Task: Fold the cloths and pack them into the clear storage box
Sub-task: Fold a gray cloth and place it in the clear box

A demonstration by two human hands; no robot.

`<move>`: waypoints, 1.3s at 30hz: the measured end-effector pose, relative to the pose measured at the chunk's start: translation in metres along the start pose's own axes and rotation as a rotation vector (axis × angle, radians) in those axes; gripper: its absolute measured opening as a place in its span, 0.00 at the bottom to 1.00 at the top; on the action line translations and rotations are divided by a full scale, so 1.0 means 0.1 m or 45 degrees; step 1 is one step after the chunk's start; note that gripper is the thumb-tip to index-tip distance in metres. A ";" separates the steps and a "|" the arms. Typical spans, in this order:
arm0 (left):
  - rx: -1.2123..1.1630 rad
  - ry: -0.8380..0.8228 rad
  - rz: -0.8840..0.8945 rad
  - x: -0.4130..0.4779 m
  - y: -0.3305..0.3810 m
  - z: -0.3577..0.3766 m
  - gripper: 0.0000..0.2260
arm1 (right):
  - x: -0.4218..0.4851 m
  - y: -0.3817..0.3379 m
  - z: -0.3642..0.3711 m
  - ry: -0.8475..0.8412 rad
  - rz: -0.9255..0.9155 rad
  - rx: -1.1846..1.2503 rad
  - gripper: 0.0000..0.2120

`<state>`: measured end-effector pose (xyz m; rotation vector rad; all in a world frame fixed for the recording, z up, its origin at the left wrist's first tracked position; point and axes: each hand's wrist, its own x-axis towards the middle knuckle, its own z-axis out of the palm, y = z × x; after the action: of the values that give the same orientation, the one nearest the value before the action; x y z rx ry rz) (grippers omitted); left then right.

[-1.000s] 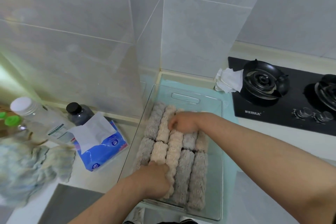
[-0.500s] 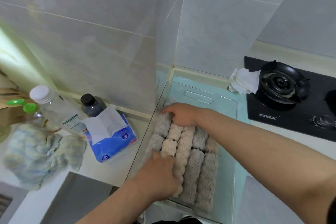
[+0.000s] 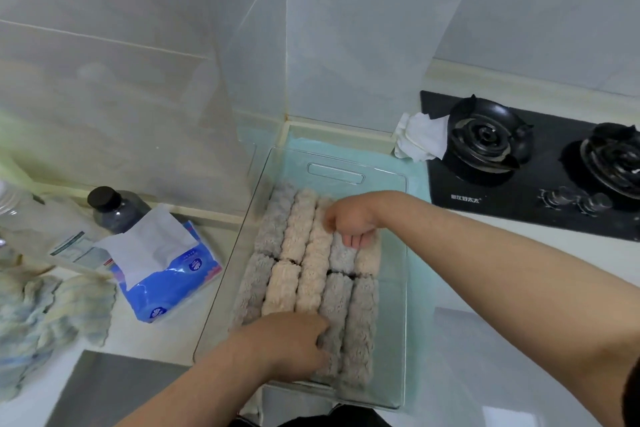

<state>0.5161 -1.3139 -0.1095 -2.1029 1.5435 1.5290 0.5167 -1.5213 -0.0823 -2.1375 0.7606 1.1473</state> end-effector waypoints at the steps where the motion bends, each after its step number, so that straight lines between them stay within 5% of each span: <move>1: -0.011 -0.029 -0.017 0.03 0.00 0.00 0.20 | 0.01 0.01 0.01 0.014 -0.011 0.025 0.20; 10: 0.083 0.016 -0.103 0.03 0.03 0.07 0.19 | 0.01 0.08 0.04 0.017 -0.150 -0.101 0.37; 17: 0.141 -0.051 -0.121 -0.02 0.08 -0.05 0.15 | 0.01 0.10 0.05 0.046 -0.140 -0.141 0.35; 21: 0.129 0.226 -0.005 -0.04 0.13 -0.08 0.14 | -0.07 0.16 -0.07 0.148 -0.135 -0.003 0.26; 24: 0.118 0.063 0.057 0.06 0.21 -0.03 0.23 | -0.09 0.21 -0.15 0.189 -0.008 -0.056 0.20; 30: 0.212 0.002 0.025 0.17 0.20 0.09 0.14 | -0.04 0.22 0.01 0.179 0.101 -0.090 0.09; 33: 0.086 0.087 0.099 0.17 0.24 0.07 0.13 | -0.06 0.21 -0.01 0.217 0.026 -0.138 0.11; 39: 0.011 -0.117 0.073 0.18 0.33 0.08 0.25 | -0.03 0.27 0.01 0.173 -0.006 0.286 0.19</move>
<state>0.4851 -1.3358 -0.1127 -1.9704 1.5889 1.6103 0.4953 -1.5379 -0.0867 -2.0411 0.8999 0.8756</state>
